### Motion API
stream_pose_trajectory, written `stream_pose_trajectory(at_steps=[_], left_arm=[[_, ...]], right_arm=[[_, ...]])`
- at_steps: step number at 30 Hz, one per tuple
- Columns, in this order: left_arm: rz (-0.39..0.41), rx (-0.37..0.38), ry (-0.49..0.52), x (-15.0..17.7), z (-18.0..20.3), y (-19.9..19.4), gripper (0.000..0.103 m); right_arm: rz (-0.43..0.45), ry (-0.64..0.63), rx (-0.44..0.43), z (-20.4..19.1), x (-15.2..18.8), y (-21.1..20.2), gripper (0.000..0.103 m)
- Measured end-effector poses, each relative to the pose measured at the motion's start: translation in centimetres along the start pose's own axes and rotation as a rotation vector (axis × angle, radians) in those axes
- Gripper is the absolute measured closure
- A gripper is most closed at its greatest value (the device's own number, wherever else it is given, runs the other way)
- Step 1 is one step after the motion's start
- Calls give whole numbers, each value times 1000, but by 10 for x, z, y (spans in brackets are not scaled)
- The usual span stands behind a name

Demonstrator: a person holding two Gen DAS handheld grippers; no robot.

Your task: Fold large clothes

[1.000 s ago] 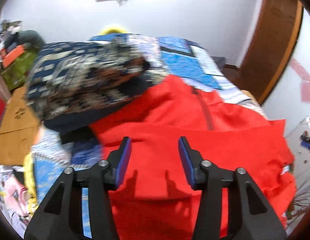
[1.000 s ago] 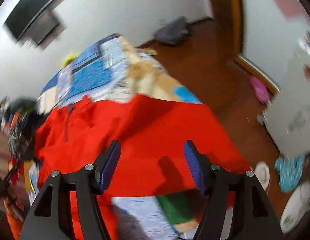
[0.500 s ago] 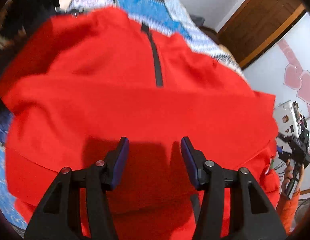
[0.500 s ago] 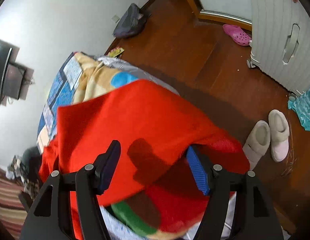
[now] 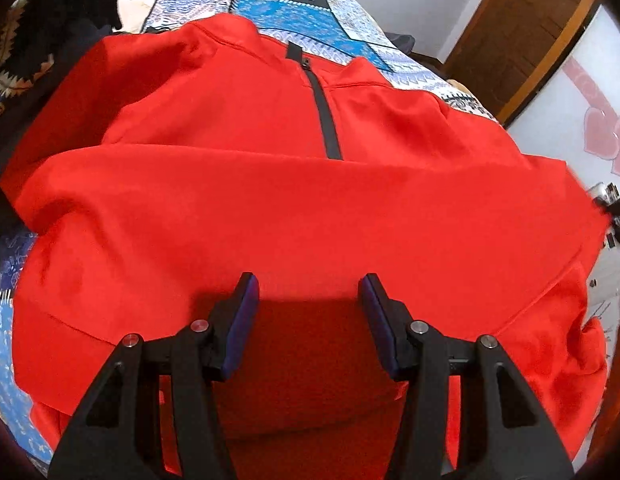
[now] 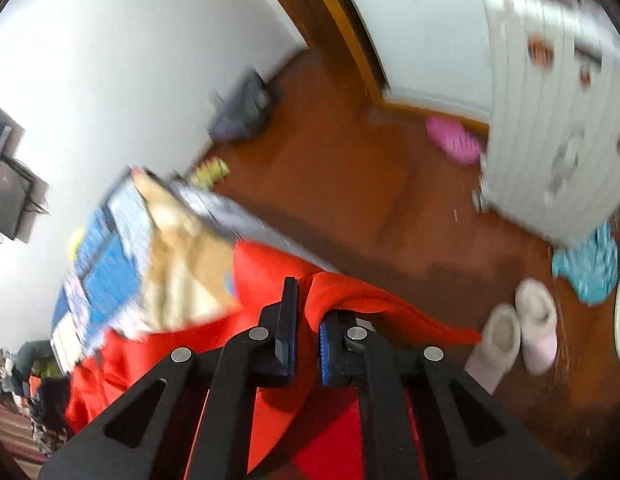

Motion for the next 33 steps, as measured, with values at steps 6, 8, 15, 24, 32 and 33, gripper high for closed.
stream_pose_trajectory(at_steps=[6,8,15,24,32,33], left_arm=[[6,1,1,1,-1,-3,50],[6,1,-2,1,-2,-6,50],[90,-11,-41,-7,-24,-47,50],[190,-63,-60,-8,-63,-102,50],[171,-67,-14,-8,-52,-101,50],[170,-62,-1,-11,-45,-102,50]], right_arm=[[146,-240,-74,-87,-9,-70,96],[157,-310,-113,-118,0,-83,96],[122,-479,-305,-217,49,-106,95],[-189,-709,-308,-262,185,-23,93],[-491,-876,-222,-240,269,25,86],[-494,-875,-230,-242,269,23,84]])
Point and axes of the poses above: each gripper's, at about its wrist camera, not at the fingertips, and y roughly the way its jaws point, z to its right, x to its underside, the point moved 7 cm from there along y, roughly the way its jaws point, and after that the axes turned 3 degrees about x, right-handed, at the moved point
